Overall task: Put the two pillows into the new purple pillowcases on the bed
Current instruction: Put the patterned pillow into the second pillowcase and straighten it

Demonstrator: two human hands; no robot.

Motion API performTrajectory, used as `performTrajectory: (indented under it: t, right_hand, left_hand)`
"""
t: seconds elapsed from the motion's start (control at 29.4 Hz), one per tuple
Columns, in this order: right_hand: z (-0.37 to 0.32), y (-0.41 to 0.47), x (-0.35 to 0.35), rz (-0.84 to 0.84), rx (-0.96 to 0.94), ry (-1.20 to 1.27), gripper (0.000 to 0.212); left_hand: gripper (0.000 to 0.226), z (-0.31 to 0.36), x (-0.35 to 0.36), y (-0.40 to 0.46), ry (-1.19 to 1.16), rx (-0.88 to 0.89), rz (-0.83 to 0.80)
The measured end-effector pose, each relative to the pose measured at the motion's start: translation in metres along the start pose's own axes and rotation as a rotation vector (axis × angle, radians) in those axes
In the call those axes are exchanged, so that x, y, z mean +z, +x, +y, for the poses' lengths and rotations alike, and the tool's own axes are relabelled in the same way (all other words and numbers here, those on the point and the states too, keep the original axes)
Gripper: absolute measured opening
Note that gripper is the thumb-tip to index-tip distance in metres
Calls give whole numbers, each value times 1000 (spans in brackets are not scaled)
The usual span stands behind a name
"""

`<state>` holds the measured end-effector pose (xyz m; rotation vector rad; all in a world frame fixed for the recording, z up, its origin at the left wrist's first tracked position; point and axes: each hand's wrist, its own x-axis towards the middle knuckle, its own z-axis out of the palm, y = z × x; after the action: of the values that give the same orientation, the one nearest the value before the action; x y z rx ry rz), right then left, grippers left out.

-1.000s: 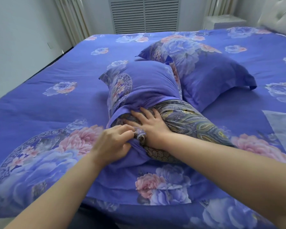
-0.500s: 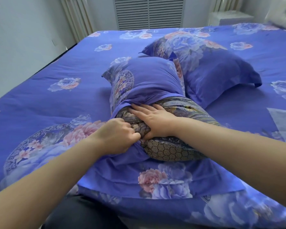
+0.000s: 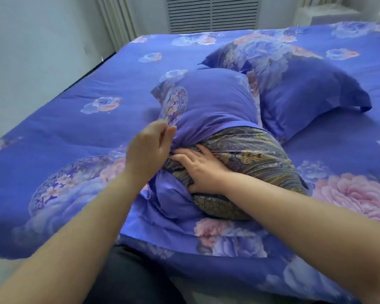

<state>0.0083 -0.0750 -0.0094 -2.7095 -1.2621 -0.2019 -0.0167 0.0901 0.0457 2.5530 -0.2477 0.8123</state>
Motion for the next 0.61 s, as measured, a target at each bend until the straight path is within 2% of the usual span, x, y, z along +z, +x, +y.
performTrajectory:
  t: [0.1, 0.2, 0.27, 0.34, 0.41, 0.48, 0.54, 0.61]
  right_hand:
    - [-5, -4, 3, 7, -17, -20, 75]
    - [-7, -12, -10, 56, 28, 103, 63]
    - [-12, -26, -23, 142, 56, 168, 52]
    - [-14, -45, -33, 270, 140, 88, 46]
    - [-9, -68, -41, 341, 364, -8, 54]
    - [1, -97, -47, 275, 680, 18, 76]
    - [13, -125, -49, 218, 942, 167, 99]
    - [27, -152, -44, 198, 1099, 392, 117]
  left_hand:
    - [49, -8, 28, -51, -68, 10, -266]
    - [54, -3, 35, -72, -141, -23, -319]
    - [59, -6, 37, -76, -120, 30, -339]
    - [60, -10, 39, -77, -41, 85, -350]
    - [55, -8, 39, -74, 43, 58, -364]
    - [54, 10, 35, -71, 151, 22, -376]
    - [55, 40, 28, -73, 281, 73, -310]
    - [64, 78, 20, -78, 254, 226, -211]
